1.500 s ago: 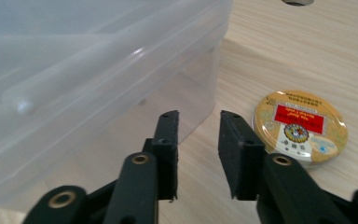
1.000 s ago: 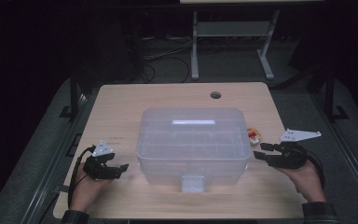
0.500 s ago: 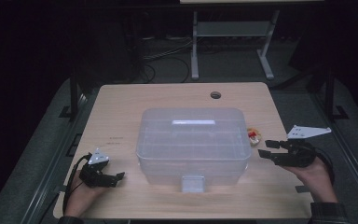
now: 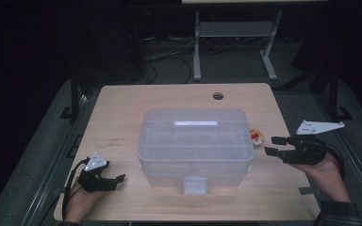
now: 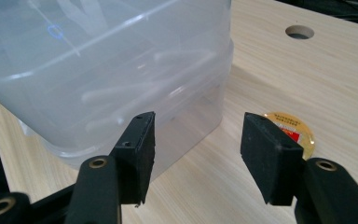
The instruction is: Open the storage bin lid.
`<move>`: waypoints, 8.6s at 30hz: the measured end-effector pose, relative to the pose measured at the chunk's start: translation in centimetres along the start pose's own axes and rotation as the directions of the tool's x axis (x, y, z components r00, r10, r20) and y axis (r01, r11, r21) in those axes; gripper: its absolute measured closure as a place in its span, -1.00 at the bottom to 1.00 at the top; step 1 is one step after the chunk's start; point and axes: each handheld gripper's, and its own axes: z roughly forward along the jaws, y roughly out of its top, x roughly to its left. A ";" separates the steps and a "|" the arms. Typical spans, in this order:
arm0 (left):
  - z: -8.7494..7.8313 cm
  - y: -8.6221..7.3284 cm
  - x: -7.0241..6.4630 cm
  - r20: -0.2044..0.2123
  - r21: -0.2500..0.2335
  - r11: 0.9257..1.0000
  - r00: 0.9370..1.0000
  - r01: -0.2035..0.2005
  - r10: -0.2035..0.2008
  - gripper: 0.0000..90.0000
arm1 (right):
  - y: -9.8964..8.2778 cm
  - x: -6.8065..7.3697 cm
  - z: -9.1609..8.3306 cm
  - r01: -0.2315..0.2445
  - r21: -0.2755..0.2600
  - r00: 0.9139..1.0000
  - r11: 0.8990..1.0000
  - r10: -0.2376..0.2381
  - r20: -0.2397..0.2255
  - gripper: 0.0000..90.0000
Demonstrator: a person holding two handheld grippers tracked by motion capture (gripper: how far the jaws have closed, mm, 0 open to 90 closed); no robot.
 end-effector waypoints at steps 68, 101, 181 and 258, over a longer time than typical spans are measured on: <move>0.0 0.0 0.0 0.001 0.003 1.000 1.000 -0.002 0.002 -0.70 | 10.2 4.4 3.2 0.222 -0.100 0.946 0.970 -0.239 -0.219 0.07; 0.0 0.0 0.0 0.000 0.001 1.000 1.000 -0.002 0.002 -0.70 | 12.9 6.3 8.7 0.318 -0.055 0.898 0.947 -0.319 -0.304 0.48; -5.5 6.1 -5.4 0.281 -0.291 0.956 0.952 -0.039 0.124 1.00 | 16.7 3.9 9.6 0.271 0.010 0.897 0.963 -0.249 -0.364 0.67; -6.5 12.3 -6.4 0.231 -0.471 0.876 0.946 -0.098 0.230 1.00 | 16.9 1.3 4.5 0.159 -0.110 0.978 0.981 -0.171 -0.117 0.08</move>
